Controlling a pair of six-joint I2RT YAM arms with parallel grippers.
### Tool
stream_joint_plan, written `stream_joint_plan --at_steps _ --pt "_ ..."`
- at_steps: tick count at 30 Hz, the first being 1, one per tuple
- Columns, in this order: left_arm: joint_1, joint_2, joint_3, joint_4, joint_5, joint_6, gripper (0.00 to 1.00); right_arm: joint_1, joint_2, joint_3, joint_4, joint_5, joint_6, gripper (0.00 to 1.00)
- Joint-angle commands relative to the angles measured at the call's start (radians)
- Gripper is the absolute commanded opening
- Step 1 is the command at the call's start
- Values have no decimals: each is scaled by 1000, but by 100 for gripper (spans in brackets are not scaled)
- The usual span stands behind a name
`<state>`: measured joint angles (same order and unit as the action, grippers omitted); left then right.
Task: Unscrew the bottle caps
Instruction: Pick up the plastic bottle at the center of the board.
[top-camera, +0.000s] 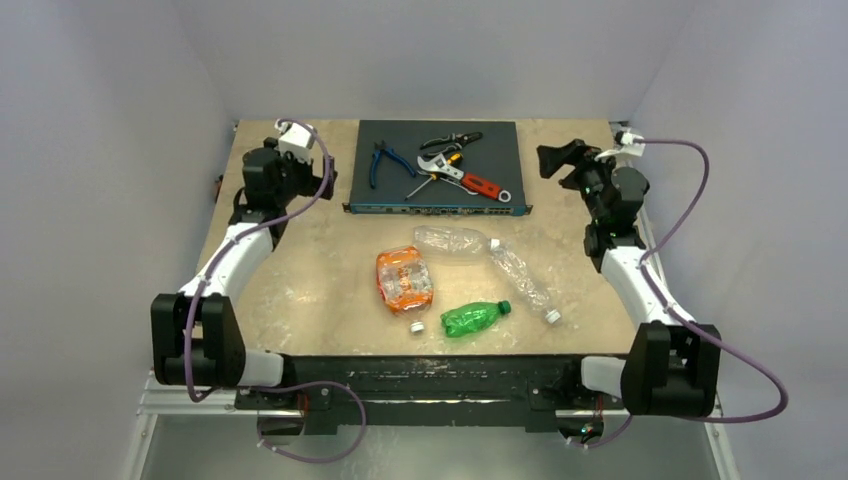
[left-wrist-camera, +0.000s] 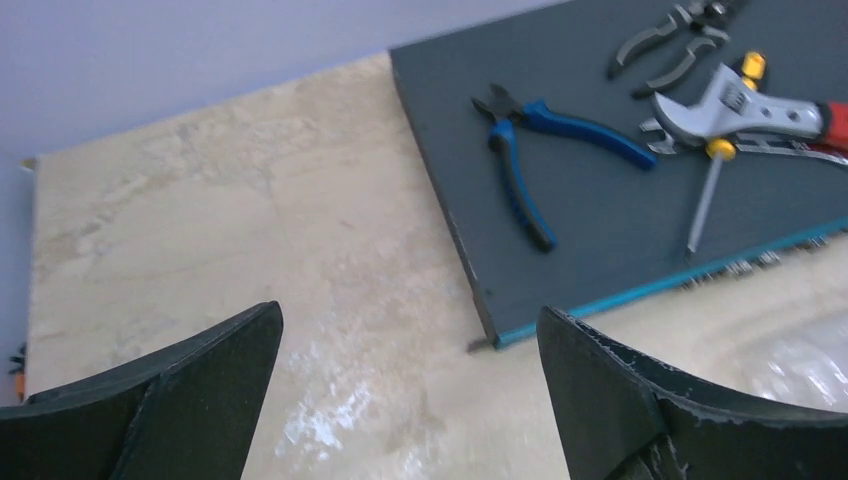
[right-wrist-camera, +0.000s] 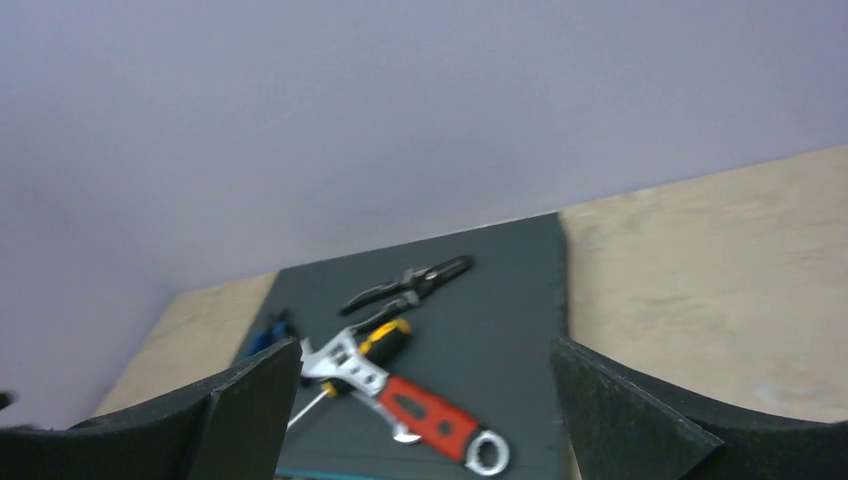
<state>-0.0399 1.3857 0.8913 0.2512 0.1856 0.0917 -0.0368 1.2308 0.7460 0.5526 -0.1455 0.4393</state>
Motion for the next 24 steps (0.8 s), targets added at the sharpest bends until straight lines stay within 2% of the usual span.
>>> stream_joint_plan --at_steps 1,3,7,9,12,16,20,24 --pt "39 -30 125 -496 217 57 100 72 37 144 -243 -339 154 99" --pt "62 -59 163 -571 273 75 100 201 16 228 -477 -150 42 99" --pt "66 -118 220 -703 347 164 100 473 -48 258 -660 86 -69 99" --pt "66 -138 239 -759 369 205 100 582 -55 254 -737 133 -75 99" --pt "66 -160 249 -852 424 282 100 732 -73 181 -747 142 -38 99" --pt "66 -179 236 -932 513 382 100 900 -7 133 -744 220 2 99" --pt "66 -185 239 -1024 519 489 100 1096 125 200 -835 436 6 99" --pt "66 -191 239 -1071 493 544 100 1214 217 235 -898 569 58 99"
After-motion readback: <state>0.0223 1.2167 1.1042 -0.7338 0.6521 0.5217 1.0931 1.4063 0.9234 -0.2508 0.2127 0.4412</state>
